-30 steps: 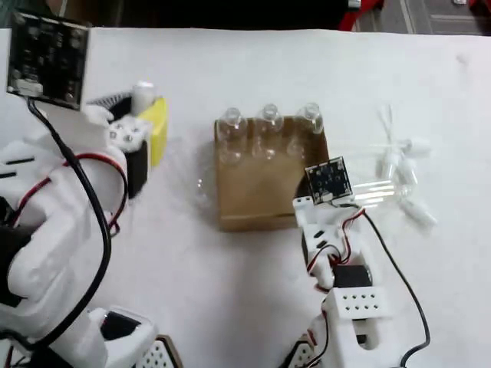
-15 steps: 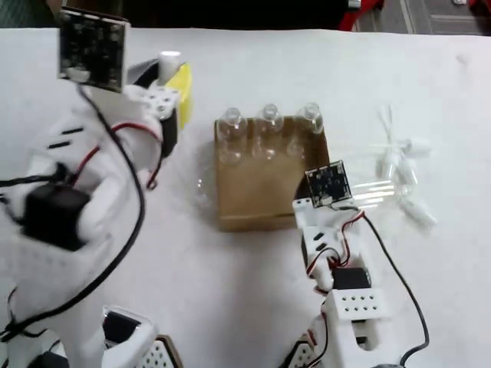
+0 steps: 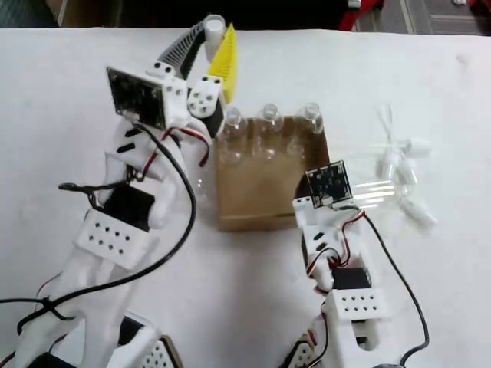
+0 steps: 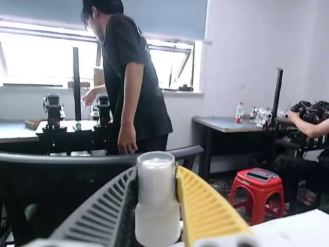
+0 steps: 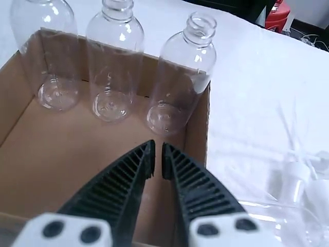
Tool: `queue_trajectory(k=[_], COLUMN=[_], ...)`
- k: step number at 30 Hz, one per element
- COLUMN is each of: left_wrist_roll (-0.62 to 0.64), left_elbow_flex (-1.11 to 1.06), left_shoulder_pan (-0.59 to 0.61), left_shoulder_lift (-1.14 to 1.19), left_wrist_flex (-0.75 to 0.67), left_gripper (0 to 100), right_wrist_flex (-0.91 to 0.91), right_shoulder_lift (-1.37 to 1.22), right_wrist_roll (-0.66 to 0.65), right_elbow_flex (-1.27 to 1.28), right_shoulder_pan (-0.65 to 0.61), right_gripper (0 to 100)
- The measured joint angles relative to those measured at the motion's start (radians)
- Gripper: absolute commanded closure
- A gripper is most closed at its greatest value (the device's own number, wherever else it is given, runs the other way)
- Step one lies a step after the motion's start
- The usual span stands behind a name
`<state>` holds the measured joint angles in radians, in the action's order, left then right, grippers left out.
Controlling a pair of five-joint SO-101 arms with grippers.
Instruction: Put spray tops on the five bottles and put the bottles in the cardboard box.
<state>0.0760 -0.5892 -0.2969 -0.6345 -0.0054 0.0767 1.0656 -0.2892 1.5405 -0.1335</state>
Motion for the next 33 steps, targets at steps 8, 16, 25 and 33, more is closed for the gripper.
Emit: queue_trajectory(k=[8, 16, 25, 33], left_wrist_roll=[0.000, 0.000, 0.000, 0.083], left_elbow_flex=[0.109, 0.141, 0.163, 0.321], left_shoulder_pan=[0.002, -0.006, -0.006, -0.006], left_shoulder_lift=[0.241, 0.304, 0.334, 0.433], left_wrist_flex=[-0.012, -0.012, -0.020, 0.098], left_gripper=[98, 98, 98, 98], right_wrist_flex=[0.000, 0.000, 0.000, 0.000], right_shoulder_lift=[0.000, 0.000, 0.000, 0.000], right_wrist_roll=[0.000, 0.000, 0.000, 0.000], right_elbow_flex=[0.000, 0.000, 0.000, 0.000], right_shoulder_pan=[0.000, 0.000, 0.000, 0.000], right_gripper=[98.1, 98.1, 98.1, 98.1])
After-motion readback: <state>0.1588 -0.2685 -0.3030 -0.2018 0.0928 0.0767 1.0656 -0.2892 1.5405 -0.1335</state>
